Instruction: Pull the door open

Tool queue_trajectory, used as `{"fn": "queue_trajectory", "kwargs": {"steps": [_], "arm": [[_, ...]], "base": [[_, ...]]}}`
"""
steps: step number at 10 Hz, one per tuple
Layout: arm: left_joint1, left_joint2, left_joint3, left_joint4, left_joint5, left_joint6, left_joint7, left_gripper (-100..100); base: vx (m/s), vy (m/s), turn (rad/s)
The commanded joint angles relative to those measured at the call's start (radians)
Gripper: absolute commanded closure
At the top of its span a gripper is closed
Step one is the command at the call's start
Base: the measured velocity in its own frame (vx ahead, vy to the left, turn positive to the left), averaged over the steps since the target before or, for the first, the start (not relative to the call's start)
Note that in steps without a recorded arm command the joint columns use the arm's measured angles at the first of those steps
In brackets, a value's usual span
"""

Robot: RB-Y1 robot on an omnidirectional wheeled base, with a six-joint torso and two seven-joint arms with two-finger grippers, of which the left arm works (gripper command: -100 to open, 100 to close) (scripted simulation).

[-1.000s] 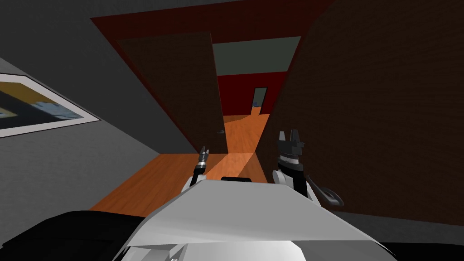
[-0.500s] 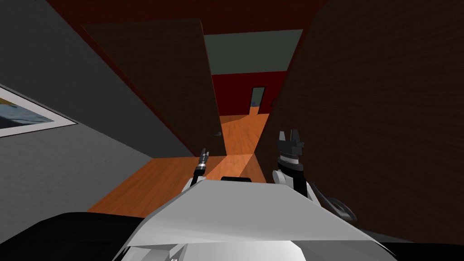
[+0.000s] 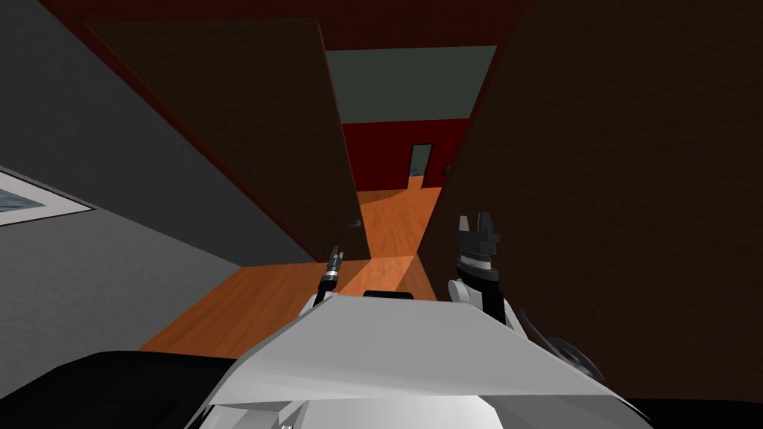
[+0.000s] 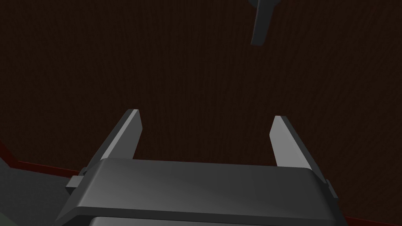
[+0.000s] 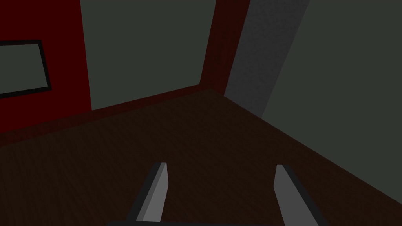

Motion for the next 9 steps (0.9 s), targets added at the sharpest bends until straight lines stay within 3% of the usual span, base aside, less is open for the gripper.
{"fn": "queue_trajectory", "kwargs": {"steps": [1,9], "arm": [[-0.008,0.007,0.000,0.034,0.002,-0.011,0.005,-100],[-0.054,0.032,0.001,0.211,0.009,-0.060,0.019,-100]], "base": [[0.104,-0.019,-0.047],[0.138,0.001,-0.053]]}}
